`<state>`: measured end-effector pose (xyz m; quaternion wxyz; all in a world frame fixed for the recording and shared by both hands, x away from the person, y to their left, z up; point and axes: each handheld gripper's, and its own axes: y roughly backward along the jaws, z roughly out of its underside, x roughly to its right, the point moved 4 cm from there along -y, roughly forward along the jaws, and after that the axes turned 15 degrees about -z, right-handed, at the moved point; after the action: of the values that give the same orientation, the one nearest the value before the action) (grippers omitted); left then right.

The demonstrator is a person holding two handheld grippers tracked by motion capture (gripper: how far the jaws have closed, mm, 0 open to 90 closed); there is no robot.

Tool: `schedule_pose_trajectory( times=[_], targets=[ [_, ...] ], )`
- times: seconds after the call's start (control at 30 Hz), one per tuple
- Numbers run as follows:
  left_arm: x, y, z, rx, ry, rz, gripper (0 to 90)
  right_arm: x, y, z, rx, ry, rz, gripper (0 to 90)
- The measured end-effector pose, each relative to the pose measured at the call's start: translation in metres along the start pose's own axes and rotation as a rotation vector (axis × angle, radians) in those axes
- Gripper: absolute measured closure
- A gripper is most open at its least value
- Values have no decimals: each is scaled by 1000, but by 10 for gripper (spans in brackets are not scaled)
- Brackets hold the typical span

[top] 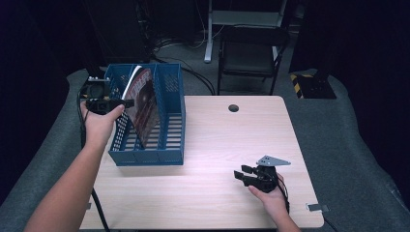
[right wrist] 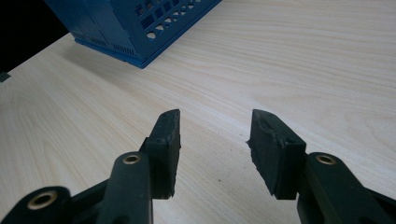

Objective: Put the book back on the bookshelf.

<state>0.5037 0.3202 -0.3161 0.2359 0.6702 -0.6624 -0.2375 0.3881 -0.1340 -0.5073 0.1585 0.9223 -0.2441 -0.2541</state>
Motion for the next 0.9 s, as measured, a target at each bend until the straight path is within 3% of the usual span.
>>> schedule_pose_trajectory(
  times=[0.47,0.77,0.9],
  targets=[
    [-1,37,5,9,-60,34,330,-3,0,-1,2,11,4,528],
    [9,65,11,7,-141,86,331,-4,1,-1,3,9,2,528],
    [17,76,16,5,-163,134,332,-4,1,-1,1,12,3,528]
  ],
)
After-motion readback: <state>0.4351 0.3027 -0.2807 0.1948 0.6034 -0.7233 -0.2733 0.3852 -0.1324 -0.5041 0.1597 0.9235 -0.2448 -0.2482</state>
